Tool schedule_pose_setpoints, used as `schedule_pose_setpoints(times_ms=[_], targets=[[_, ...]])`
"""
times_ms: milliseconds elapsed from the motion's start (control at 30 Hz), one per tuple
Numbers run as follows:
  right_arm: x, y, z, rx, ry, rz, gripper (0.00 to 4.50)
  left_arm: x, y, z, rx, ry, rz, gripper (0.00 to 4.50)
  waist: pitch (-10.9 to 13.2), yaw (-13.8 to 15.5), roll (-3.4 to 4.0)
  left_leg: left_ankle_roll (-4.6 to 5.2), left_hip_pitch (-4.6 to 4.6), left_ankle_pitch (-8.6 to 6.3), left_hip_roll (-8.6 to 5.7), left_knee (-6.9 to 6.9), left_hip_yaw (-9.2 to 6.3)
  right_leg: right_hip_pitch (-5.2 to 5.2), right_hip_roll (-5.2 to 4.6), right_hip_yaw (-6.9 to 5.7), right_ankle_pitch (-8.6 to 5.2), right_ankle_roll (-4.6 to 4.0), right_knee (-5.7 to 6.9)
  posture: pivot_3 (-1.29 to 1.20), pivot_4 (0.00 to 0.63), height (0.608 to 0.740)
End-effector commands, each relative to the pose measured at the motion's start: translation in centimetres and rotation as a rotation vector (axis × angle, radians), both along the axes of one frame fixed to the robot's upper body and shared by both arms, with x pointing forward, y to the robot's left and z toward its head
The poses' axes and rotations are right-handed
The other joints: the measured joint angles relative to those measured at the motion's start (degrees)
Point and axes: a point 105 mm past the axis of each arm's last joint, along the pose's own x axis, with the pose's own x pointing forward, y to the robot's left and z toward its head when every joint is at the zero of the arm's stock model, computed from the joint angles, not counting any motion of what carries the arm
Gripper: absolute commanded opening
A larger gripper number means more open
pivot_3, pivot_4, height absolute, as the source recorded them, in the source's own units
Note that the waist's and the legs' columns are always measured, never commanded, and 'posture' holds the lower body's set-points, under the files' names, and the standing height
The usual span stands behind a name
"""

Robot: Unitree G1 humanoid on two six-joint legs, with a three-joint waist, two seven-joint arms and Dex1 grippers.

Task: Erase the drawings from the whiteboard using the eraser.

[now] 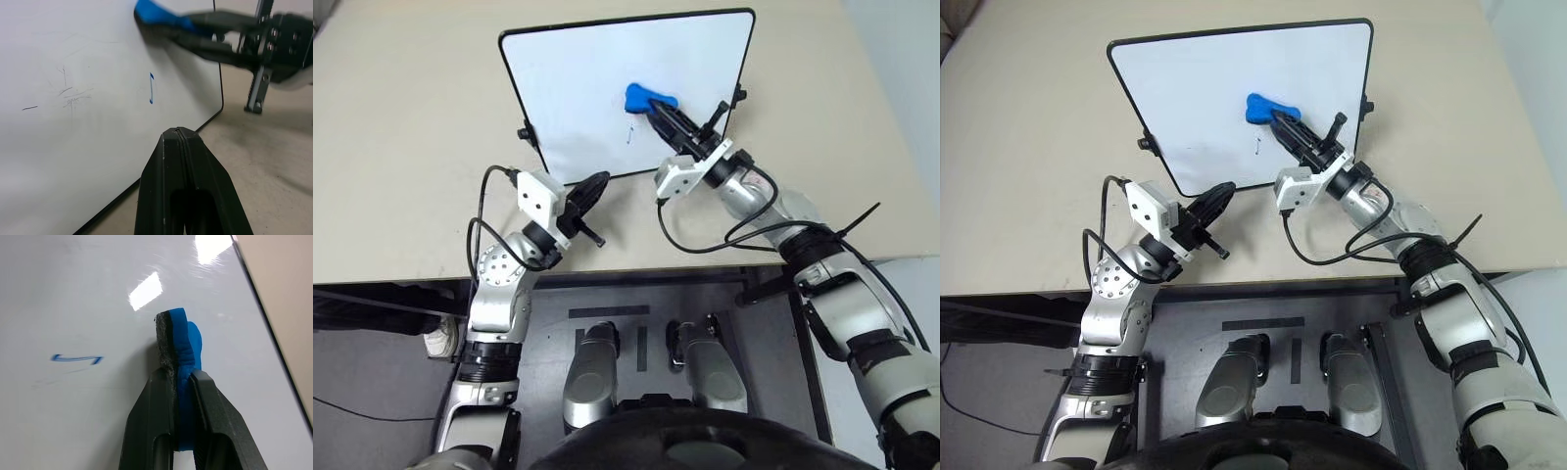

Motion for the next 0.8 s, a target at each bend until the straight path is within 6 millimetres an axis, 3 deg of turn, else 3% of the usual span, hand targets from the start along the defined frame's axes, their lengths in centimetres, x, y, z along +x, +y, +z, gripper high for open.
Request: schedule_pose_setpoints(times_ms=[33,200,367,633,733,800], targets=[[-0.1,0.4,0.7,0.020,0.003,0.023,0.13,-0.2,-0.5,1.2,-0.002,-0.051,-0.021,0.00,0.00,0.00,0.00,0.13,-0.01,0.08,0.00,0.00,0.00,0.00,0.00,0.00,-0.01,0.01,-0.02,0.00,0.150,0.740],[-0.1,0.7,-3.2,-0.079,0.153,0.026,0.13,-0.1,-0.6,1.1,-0.003,-0.051,-0.022,0.00,-0.01,-0.01,-0.01,0.20,-0.01,0.12,0.00,0.00,0.01,0.00,0.00,0.00,-0.04,0.04,-0.05,0.00,0.150,0.740],[-0.1,0.5,-5.3,-0.124,0.239,0.015,0.13,-0.1,-0.6,1.2,-0.003,-0.051,-0.023,0.00,0.00,-0.01,0.00,0.11,0.00,0.07,0.00,0.00,0.00,0.01,0.00,0.00,-0.02,0.03,-0.03,0.00,0.150,0.740],[0.1,0.6,-5.1,-0.121,0.234,0.011,0.13,-0.1,-0.5,1.2,-0.002,-0.053,-0.022,0.00,0.00,-0.01,0.00,-0.03,0.02,-0.02,0.00,0.00,0.00,0.00,0.00,0.01,0.04,-0.01,0.00,0.00,0.150,0.740],[0.2,0.5,-3.8,-0.085,0.182,0.007,0.13,0.0,-0.5,1.2,-0.002,-0.053,-0.022,0.00,0.00,-0.01,0.00,-0.02,0.02,-0.01,0.00,0.00,0.00,0.00,0.00,0.00,0.04,0.00,-0.01,0.00,0.150,0.740],[0.3,0.4,-1.9,-0.041,0.107,0.002,0.13,0.0,-0.5,1.2,-0.002,-0.054,-0.023,0.00,0.00,-0.01,0.00,-0.02,0.01,-0.01,0.00,0.00,0.00,0.00,0.00,0.00,0.04,0.00,-0.01,0.00,0.150,0.740]])
